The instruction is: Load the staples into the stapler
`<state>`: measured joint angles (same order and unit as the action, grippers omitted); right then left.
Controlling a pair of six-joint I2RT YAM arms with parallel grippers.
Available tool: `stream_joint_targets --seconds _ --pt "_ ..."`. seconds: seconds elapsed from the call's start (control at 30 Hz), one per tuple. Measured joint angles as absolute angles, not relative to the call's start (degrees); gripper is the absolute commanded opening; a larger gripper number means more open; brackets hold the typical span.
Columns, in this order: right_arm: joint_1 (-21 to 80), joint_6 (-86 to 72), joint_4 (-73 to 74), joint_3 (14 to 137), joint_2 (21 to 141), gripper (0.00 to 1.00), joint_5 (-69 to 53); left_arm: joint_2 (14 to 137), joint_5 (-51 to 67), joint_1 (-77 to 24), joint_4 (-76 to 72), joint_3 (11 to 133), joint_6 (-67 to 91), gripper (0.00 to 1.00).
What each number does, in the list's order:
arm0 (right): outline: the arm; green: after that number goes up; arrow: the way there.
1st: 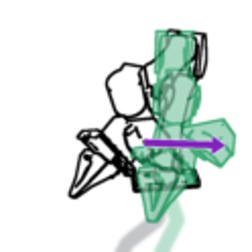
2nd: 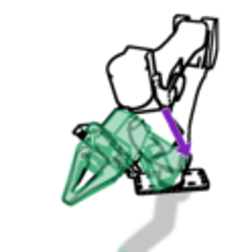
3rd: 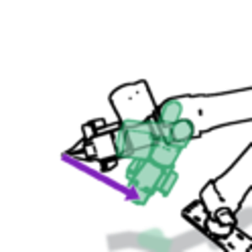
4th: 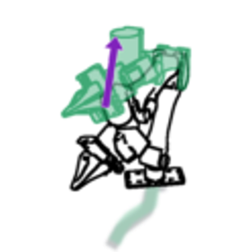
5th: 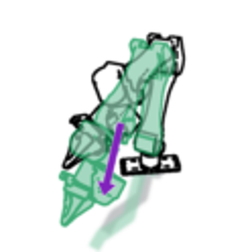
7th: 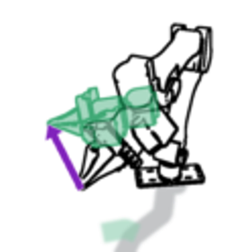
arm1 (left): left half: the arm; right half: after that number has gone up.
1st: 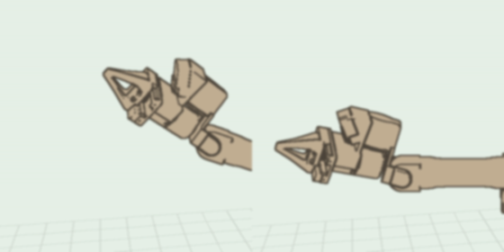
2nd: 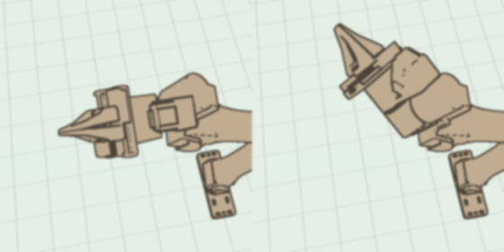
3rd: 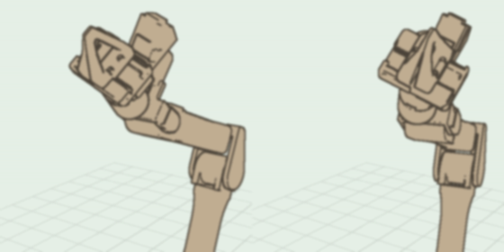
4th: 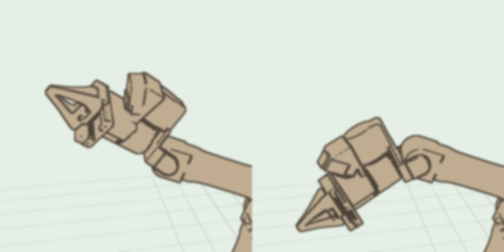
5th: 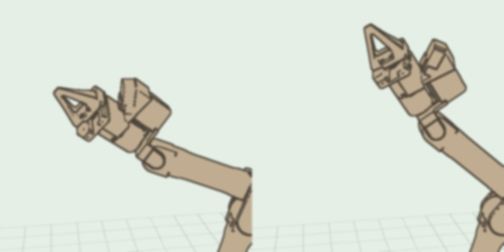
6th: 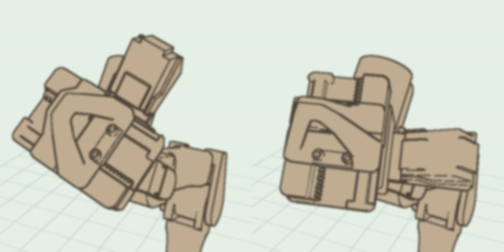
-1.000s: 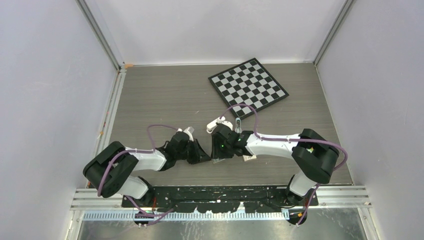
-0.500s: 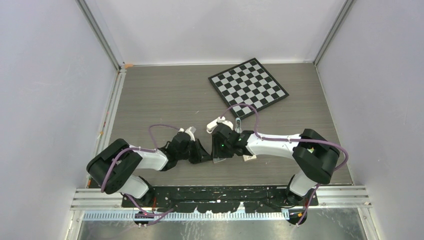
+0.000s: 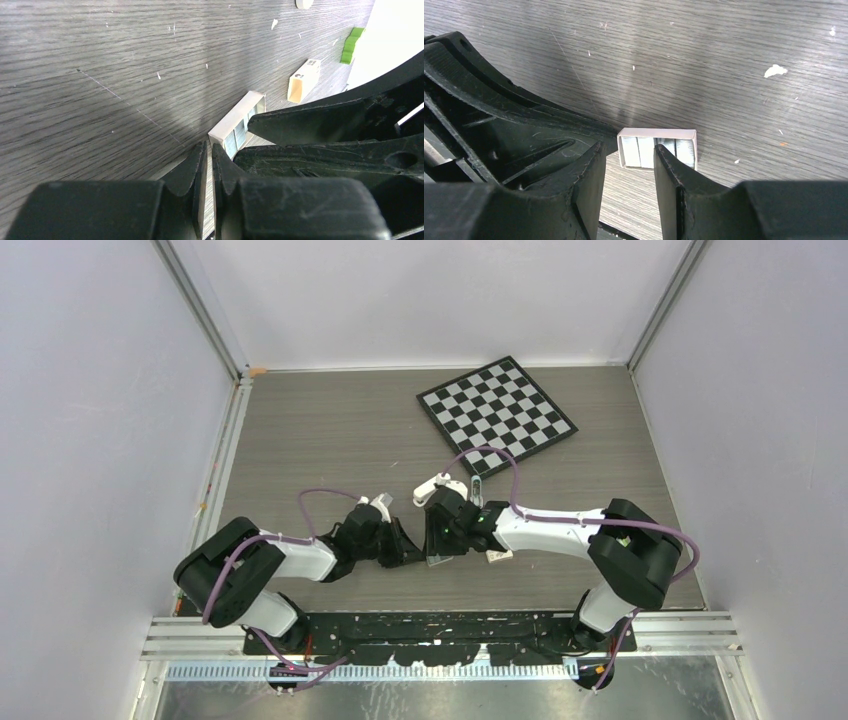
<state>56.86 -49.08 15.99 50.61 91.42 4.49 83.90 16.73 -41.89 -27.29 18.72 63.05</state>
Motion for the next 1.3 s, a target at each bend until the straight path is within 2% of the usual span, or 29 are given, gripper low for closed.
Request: stream_joint_targets --seconds 0.97,1.3 --pt "56.8 -49.3 14.9 49.8 92.2 0.47 3.9 84.3 16.7 -42.3 -27.4 19.0 63.0 0.09" --pt "56.7 -49.9 13.4 47.8 85.5 0.44 3.0 84.3 16.7 -42.7 -27.5 19.0 63.0 0.09"
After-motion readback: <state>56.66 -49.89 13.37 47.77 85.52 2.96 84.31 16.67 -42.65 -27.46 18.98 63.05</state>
